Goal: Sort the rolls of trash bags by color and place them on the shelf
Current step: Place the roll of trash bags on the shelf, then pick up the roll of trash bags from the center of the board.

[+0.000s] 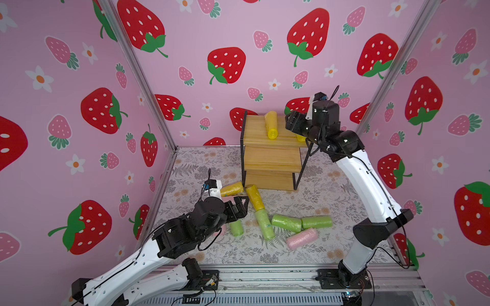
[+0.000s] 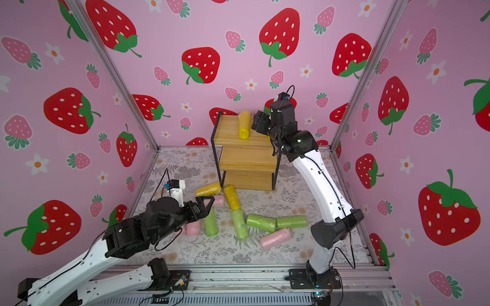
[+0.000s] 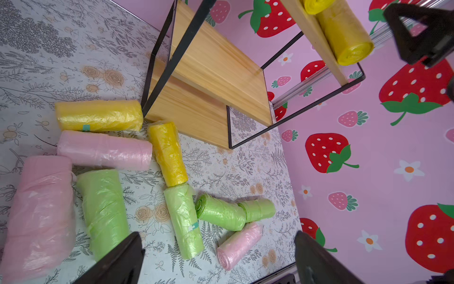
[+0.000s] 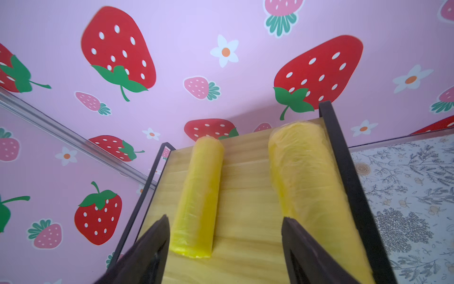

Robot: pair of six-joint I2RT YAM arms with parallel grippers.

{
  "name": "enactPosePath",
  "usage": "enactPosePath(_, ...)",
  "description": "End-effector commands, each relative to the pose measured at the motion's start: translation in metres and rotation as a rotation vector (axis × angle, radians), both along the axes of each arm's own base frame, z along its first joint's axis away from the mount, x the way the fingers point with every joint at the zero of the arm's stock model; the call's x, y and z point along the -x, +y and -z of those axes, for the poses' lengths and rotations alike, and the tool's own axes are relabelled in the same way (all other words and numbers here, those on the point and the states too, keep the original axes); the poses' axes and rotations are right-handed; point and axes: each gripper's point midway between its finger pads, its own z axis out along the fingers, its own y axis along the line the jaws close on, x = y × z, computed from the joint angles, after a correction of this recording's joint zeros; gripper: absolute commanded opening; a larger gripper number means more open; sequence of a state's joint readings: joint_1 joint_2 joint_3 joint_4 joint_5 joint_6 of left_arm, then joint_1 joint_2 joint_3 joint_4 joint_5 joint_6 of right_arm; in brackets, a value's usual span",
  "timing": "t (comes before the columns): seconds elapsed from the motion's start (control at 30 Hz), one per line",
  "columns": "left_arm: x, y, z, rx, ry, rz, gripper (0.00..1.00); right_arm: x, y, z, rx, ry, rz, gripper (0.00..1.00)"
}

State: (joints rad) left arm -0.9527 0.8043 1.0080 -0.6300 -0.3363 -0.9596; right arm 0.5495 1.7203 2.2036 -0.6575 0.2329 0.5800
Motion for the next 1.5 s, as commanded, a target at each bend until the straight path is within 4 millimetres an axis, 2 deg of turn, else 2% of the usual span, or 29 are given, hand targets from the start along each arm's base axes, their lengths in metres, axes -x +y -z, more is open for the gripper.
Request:
enactPosePath(0.0, 0.0, 0.001, -0.004, -0.036, 0.005, 0.012, 1.0, 0.039, -0.023, -0.045, 0.003, -0.109, -0.019, 0.78)
enactPosePath(0.13, -0.007, -0.003, -0.003, -0.039, 0.012, 0.009, 1.0, 0.077, -0.039, -0.041, 0.003, -0.124, -0.057, 0.79)
enactPosePath(0.23, -0.017, -0.004, 0.014, -0.063, 0.105, 0.002, 1.0, 0.104, -0.053, -0.023, -0.022, -0.142, -0.067, 0.83)
enactPosePath(0.37, -0.032, -0.01, 0.043, -0.06, 0.247, 0.019, 0.99, 0.128, -0.062, 0.022, 0.032, -0.127, -0.109, 0.85)
enactPosePath(0.47, -0.044, -0.015, 0.051, -0.081, 0.254, 0.02, 0.98, 0.142, -0.073, 0.063, 0.071, -0.04, -0.093, 0.85)
enactPosePath(0.67, -0.061, -0.028, 0.07, -0.103, 0.28, 0.008, 0.95, 0.177, -0.092, 0.136, 0.035, 0.076, -0.084, 0.85)
enactPosePath(0.83, -0.078, -0.038, 0.095, -0.176, 0.313, 0.009, 0.94, 0.198, -0.093, 0.179, 0.03, 0.183, -0.129, 0.85)
enactPosePath(1.03, -0.107, -0.04, 0.115, -0.324, 0.353, -0.016, 0.94, 0.223, -0.089, 0.202, 0.056, 0.284, -0.217, 0.86)
enactPosePath(1.2, -0.128, -0.048, 0.132, -0.331, 0.407, -0.078, 0.9, 0.232, -0.093, 0.216, 0.065, 0.311, -0.222, 0.86)
enactPosePath(1.47, -0.15, -0.059, 0.179, -0.313, 0.48, -0.168, 0.81, 0.248, -0.103, 0.23, 0.063, 0.341, -0.214, 0.86)
